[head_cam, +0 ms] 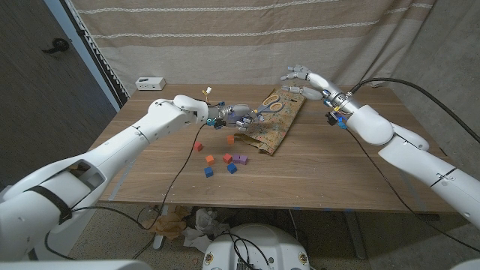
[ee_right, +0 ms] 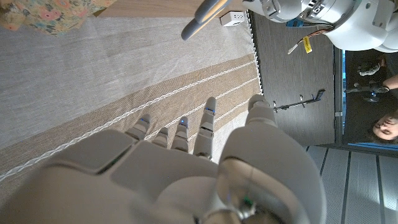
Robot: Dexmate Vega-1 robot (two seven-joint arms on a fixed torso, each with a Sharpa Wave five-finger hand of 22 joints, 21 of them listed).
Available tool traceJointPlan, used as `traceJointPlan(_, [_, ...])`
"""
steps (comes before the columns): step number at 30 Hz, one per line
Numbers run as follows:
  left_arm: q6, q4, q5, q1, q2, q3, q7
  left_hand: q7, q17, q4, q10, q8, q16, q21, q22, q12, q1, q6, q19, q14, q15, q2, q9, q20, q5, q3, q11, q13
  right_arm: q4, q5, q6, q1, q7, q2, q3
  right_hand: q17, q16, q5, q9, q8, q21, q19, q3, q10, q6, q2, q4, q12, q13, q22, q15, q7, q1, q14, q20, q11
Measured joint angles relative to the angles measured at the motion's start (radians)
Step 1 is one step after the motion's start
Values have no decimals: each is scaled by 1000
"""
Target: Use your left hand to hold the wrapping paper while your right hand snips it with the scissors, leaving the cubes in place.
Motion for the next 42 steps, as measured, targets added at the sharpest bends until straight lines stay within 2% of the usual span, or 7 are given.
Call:
traceJointPlan(1, [-1,0,1,0,0,0,0,0,0,0,0,0,0,0,0,0,0,0,0,0,0,0,0,0,0,0,0,0,-1,-12,-6,0,-3,-1,0,0,0,0,0,0,0,0,4,0,4,7,3,4,0,0,0,-4,8,0,0,0])
traceJointPlan(10, [-13,-2,19,-2,0,4,0,0,0,0,0,0,0,0,-5,0,0,0,0,0,0,0,3,0,0,0,0,0,-27,-50,-23,-1,-6,-9,-9,0,0,0,5,0,0,5,19,4,12,1,-4,6,0,0,0,2,43,0,5,4])
traceJointPlan(11, [-14,-7,20,-2,2,4,0,0,0,0,0,0,0,4,-5,0,1,0,0,0,0,1,3,0,0,0,0,0,-31,-81,-36,0,-6,-10,-11,0,0,0,5,0,0,5,22,4,12,1,-7,6,0,0,0,2,43,0,5,4])
traceJointPlan(15, [-19,-12,24,1,4,4,0,0,0,0,0,0,0,6,-5,0,1,0,0,0,0,1,3,0,0,0,0,0,-42,-110,-49,6,-6,-12,-18,0,0,-7,9,0,0,5,33,8,7,-2,-9,6,0,0,0,18,69,0,5,7])
traceJointPlan(37, [-38,-5,42,-7,-3,15,-6,7,0,0,2,0,0,14,-6,0,1,7,0,0,0,1,3,0,0,0,2,0,-70,-234,-117,35,40,-14,-49,-1,0,-14,23,15,0,5,69,0,30,-1,-5,6,-2,0,5,41,137,6,5,32])
traceJointPlan(38, [-48,-4,57,-8,-3,16,-13,7,0,0,2,0,0,14,-6,0,1,7,0,0,0,1,3,0,0,0,2,0,-85,-240,-120,54,42,-20,-67,-3,0,-17,23,15,0,5,75,0,30,0,-6,6,-2,0,5,41,139,5,5,32])
traceJointPlan(42, [-49,-3,64,-10,-4,18,-15,7,0,0,1,0,0,14,-6,0,1,7,0,0,0,1,2,0,0,0,3,0,-94,-269,-133,65,50,-23,-78,-5,0,-18,28,15,0,5,77,1,35,-6,-6,6,-2,0,5,47,145,5,5,42])
